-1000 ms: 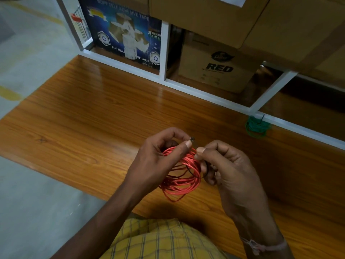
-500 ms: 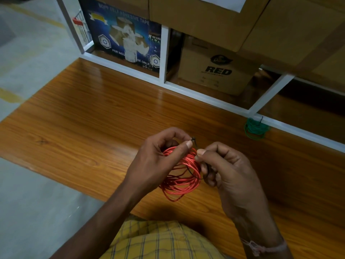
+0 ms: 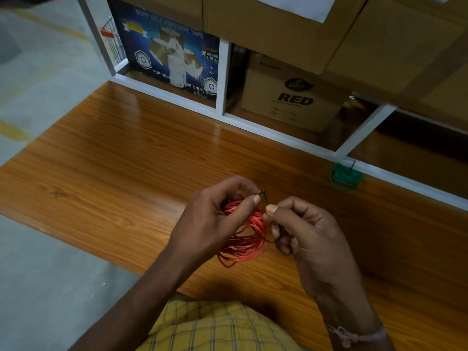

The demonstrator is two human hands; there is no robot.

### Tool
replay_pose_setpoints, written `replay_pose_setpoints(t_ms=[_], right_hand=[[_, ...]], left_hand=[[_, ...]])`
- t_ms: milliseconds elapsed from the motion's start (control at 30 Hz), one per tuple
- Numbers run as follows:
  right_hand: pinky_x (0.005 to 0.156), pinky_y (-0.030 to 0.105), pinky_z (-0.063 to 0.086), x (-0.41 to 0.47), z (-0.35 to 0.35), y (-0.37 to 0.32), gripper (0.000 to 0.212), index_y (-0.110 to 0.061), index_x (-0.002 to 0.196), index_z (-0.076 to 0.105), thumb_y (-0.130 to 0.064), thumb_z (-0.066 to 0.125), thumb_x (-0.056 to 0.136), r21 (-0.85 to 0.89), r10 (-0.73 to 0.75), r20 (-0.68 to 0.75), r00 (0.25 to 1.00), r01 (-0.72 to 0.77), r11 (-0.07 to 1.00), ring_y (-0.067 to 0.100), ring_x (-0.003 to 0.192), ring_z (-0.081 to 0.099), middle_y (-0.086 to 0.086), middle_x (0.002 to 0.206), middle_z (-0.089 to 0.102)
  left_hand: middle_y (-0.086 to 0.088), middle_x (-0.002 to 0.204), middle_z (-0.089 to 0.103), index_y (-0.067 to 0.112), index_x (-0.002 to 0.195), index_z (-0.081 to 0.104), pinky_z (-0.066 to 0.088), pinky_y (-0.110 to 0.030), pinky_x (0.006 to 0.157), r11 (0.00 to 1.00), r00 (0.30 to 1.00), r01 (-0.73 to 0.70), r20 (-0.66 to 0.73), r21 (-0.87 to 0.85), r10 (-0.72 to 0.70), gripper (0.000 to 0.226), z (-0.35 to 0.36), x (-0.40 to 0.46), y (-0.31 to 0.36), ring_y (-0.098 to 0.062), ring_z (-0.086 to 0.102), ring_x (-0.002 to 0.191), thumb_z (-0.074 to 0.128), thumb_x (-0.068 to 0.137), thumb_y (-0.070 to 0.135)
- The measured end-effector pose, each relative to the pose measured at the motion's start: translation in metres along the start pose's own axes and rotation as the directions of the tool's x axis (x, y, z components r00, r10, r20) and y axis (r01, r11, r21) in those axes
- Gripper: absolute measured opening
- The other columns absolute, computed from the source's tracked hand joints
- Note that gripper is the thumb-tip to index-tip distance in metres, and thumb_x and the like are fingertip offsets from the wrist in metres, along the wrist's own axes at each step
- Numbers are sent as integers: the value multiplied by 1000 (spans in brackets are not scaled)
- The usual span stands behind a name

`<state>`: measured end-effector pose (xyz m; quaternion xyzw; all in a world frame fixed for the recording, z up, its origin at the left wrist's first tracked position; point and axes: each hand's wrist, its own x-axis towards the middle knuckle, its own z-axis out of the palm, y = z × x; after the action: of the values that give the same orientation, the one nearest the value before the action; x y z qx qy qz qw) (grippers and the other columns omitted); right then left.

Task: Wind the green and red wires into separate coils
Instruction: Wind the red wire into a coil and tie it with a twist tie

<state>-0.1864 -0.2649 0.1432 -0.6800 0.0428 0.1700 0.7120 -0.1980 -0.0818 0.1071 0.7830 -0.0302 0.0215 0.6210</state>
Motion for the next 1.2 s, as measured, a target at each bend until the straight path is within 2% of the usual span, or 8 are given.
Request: replay_pose_setpoints(t_ms=[233, 333, 500, 667, 767, 833, 967, 1200], right_hand=[[47, 21, 33, 1, -1, 1, 23, 11, 82, 64, -7, 66, 96, 30, 15, 6, 1000, -15, 999, 12, 54, 42, 8, 62, 52], [48, 21, 34, 1, 0, 1, 20, 6, 84, 68, -9, 66, 96, 55, 19, 28, 999, -20, 998, 13, 56, 42, 9, 64, 52], [49, 21, 35, 1, 0, 5, 22, 6, 87, 70, -15, 69, 95, 51, 15, 6, 1000, -16, 999, 12, 57, 43, 7, 65, 54], [51, 23, 39, 0, 0, 9, 14, -11, 89, 77, -25, 80, 87, -22, -45, -95, 994, 43, 999, 15, 60, 50, 7, 71, 67], [52, 23, 44, 1, -3, 9, 37, -10, 107, 69, -27, 85, 79, -13, -52, -151, 987, 50, 999, 15, 63, 59, 17, 80, 73], [53, 24, 46, 1, -6, 8, 40, -14, 114, 67, -26, 83, 79, -36, -63, -145, 987, 58, 998, 16, 66, 62, 20, 84, 74], [53, 22, 47, 2, -7, 7, 32, -22, 121, 73, -17, 79, 89, -102, -89, -100, 991, 79, 992, 12, 66, 65, 13, 82, 75], [50, 22, 47, 6, -5, 7, 14, -18, 105, 81, -12, 77, 93, -101, -124, -131, 984, 111, 989, 12, 63, 66, 6, 83, 75]], left_hand=[[-3, 93, 77, 36, 110, 70, 61, -55, 64, 1000, 1000, 0, 16, 29, -1, 7, -2, 1, 0, -21, 77, 83, 67, 105, 33], [-2, 95, 77, 38, 111, 70, 61, -55, 63, 999, 1000, -1, 23, 46, -1, 9, -2, 1, -1, -21, 77, 84, 66, 103, 38], [3, 98, 78, 36, 112, 71, 62, -52, 66, 998, 999, -15, 36, 66, 13, 9, -1, -1, 1, -17, 77, 87, 68, 104, 32], [8, 101, 79, 33, 110, 74, 63, -53, 71, 999, 999, 12, 35, 33, -13, 9, -1, 0, 1, -14, 77, 92, 70, 103, 30], [8, 103, 79, 33, 109, 76, 64, -53, 74, 999, 998, 46, 46, 8, -46, 9, -4, 1, 0, -13, 77, 95, 71, 102, 30], [7, 105, 79, 32, 109, 77, 64, -54, 75, 998, 996, 57, 61, 8, -58, 10, -5, 2, 0, -13, 77, 97, 71, 102, 32], [9, 105, 79, 35, 108, 77, 64, -53, 77, 998, 994, 68, 85, 15, -69, 10, -6, 2, 0, -11, 76, 98, 71, 102, 33], [9, 107, 79, 37, 108, 77, 64, -55, 79, 997, 991, 75, 110, 32, -78, 10, -5, 4, -5, -12, 76, 101, 71, 102, 34]])
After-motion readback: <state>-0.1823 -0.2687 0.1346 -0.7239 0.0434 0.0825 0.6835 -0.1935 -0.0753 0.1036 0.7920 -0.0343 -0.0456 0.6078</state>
